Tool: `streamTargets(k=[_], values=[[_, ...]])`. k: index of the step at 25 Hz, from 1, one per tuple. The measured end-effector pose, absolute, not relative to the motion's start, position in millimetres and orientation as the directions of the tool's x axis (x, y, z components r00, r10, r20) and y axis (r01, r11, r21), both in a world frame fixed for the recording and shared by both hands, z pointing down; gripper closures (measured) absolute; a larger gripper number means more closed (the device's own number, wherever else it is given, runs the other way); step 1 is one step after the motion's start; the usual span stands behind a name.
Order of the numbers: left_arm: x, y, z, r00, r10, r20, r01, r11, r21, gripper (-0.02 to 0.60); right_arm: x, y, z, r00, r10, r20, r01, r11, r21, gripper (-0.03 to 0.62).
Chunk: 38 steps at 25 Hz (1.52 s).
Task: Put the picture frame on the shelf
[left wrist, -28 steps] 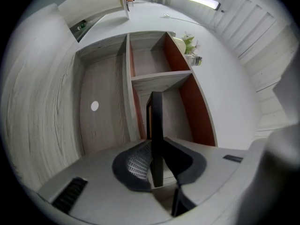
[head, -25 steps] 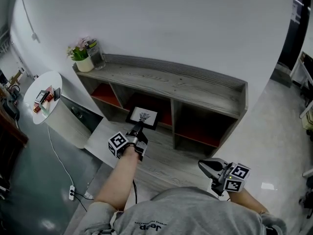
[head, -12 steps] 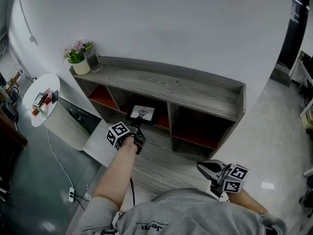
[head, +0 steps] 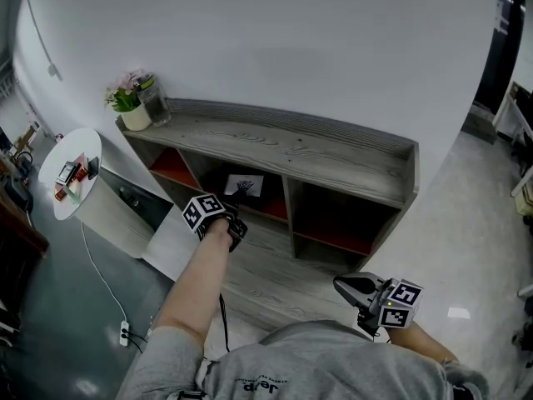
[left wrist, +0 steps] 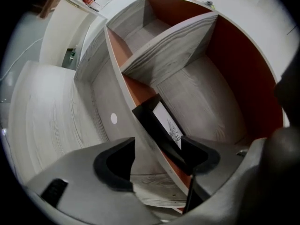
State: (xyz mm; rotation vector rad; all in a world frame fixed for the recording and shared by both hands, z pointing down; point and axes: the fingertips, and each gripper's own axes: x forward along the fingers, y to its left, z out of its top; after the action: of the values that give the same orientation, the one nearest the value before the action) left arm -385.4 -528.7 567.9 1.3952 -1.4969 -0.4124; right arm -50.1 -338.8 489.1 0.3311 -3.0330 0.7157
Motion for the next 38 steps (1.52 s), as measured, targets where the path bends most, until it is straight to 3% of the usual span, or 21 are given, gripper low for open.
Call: streamTargets(k=[10, 19, 29, 33, 38], values=[[-387, -516, 560, 0.189, -0.916, 0.354, -0.536, 0.206, 0.819, 0.193, -51, -340, 481, -0.979, -0.200, 0.046, -0.201, 0.884, -0.423, 0.576], [-376, -445, 524, 0.231, -0.958, 0.170, -0.475, 0.041, 0.879, 0.193, -57, -340, 463, -0.981, -0.193, 0.024, -0.188, 0.907, -0.378, 0.576], [-350, -367, 479, 0.286, -0.958, 0.020, -0.518, -0.137, 0.845, 0.216, -61, -340, 436, -0.981, -0.196, 0.005, -0.188, 0.931, -0.314, 0.576], [-319, -341, 445, 0.416, -0.895, -0.158, -0.562, -0.390, 0.729, 0.218, -62, -342, 425, -0.979, -0.203, 0.006, -0.196, 0.937, -0.289, 0.576], [-281, -303, 433, 0.503, -0.832, -0.234, -0.580, -0.525, 0.623, 0.247, -67, -342, 410, -0.980, -0.200, -0.001, -0.193, 0.947, -0.256, 0.576]])
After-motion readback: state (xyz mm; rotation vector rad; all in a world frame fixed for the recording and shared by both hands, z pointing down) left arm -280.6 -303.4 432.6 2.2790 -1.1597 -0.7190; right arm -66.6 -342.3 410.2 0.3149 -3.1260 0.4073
